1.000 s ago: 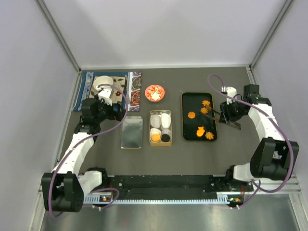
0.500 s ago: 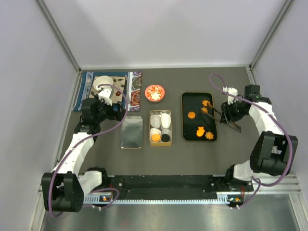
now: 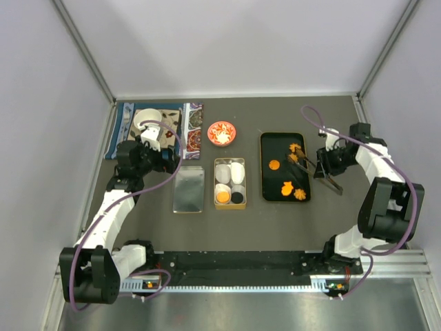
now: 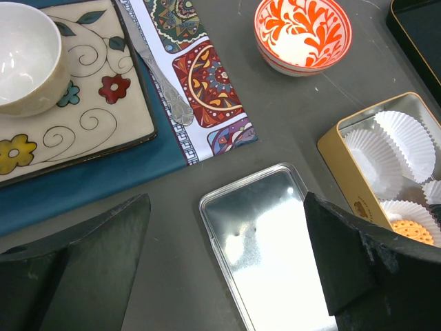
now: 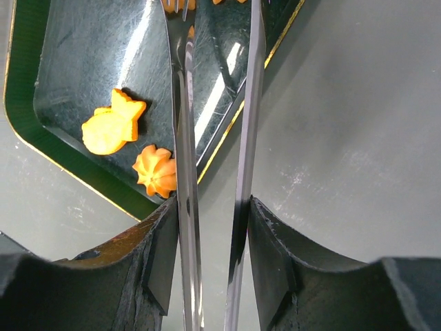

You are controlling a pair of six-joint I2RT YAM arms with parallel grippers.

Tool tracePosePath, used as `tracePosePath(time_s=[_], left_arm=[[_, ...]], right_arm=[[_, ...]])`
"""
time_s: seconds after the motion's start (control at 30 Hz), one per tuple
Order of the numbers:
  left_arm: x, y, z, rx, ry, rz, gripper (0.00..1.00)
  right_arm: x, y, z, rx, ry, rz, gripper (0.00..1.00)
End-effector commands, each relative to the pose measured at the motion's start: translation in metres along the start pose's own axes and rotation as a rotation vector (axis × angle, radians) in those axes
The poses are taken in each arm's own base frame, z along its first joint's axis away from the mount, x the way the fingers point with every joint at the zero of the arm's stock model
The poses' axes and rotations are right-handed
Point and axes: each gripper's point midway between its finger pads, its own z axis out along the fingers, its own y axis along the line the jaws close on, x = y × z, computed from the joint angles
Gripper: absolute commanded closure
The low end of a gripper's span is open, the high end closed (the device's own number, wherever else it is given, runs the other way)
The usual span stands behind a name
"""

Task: Pack the cookies

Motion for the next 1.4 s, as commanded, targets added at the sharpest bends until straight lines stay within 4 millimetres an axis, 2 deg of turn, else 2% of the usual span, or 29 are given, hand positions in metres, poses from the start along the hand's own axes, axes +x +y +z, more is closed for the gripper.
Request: tracePosePath(time_s=[0.0,1.03,1.37], left_arm=[[-0.013,-0.001,0.001,0.008,-0.04,0.021,0.01],[-0.012,0.0,0.0,0.002,-0.038,0.023,0.01],[-0.011,0.0,0.001,0.005,-0.034,0.02,0.01]], right_arm=[[-0.021,-0.005,-0.008,-0.029,-0.059,0.004,0.58],[-0.006,-0.007,0.005,-0.135,0.037,0.065,0.55],[0.001,-0.023,0.015,-0.061,0.041,0.053,0.54]])
